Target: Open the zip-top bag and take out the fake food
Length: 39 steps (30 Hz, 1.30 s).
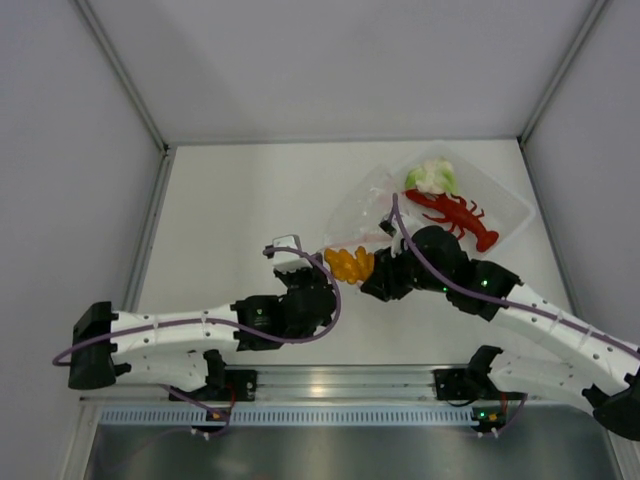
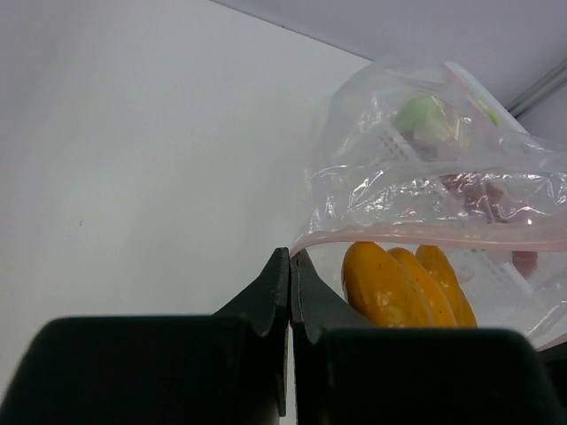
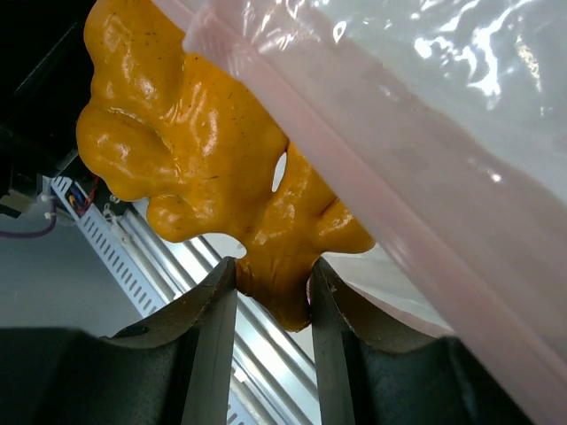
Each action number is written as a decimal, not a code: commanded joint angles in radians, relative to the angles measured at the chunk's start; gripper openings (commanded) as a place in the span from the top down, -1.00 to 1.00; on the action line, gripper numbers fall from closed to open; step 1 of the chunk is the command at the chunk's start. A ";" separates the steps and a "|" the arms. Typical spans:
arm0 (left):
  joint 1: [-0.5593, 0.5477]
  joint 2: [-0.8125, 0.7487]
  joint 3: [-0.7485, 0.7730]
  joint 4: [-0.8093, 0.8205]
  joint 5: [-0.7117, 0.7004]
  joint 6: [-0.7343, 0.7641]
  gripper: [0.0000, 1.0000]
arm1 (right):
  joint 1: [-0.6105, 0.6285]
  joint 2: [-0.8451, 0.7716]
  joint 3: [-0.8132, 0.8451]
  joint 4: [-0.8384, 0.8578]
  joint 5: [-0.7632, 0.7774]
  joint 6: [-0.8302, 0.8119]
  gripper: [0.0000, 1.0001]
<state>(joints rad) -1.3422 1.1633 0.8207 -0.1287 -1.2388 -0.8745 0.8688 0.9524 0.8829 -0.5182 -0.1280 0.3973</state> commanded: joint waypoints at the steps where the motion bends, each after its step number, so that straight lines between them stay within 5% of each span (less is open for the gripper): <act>1: 0.015 -0.059 -0.020 -0.023 0.025 -0.030 1.00 | 0.007 -0.043 -0.005 0.078 -0.044 -0.038 1.00; 12: 0.028 -0.178 -0.074 -0.023 0.191 -0.112 1.00 | 0.004 -0.110 -0.015 0.230 -0.315 -0.094 1.00; 22: 0.034 -0.203 -0.048 -0.028 0.223 -0.097 1.00 | 0.002 -0.070 0.039 0.466 -0.573 0.049 1.00; 27: 0.034 -0.171 -0.011 -0.090 0.207 -0.133 1.00 | 0.002 -0.078 0.140 0.443 -0.483 0.057 1.00; 34: 0.038 -0.178 0.008 -0.146 0.187 -0.156 1.00 | -0.020 0.015 0.421 0.095 -0.104 -0.047 1.00; 39: 0.052 -0.211 0.014 -0.181 0.191 -0.149 1.00 | -0.210 0.065 0.495 0.021 -0.029 -0.031 1.00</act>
<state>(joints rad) -1.2999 0.9890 0.7895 -0.2760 -1.0317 -1.0191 0.7658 0.9871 1.3384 -0.3939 -0.2703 0.3813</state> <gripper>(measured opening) 0.019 0.349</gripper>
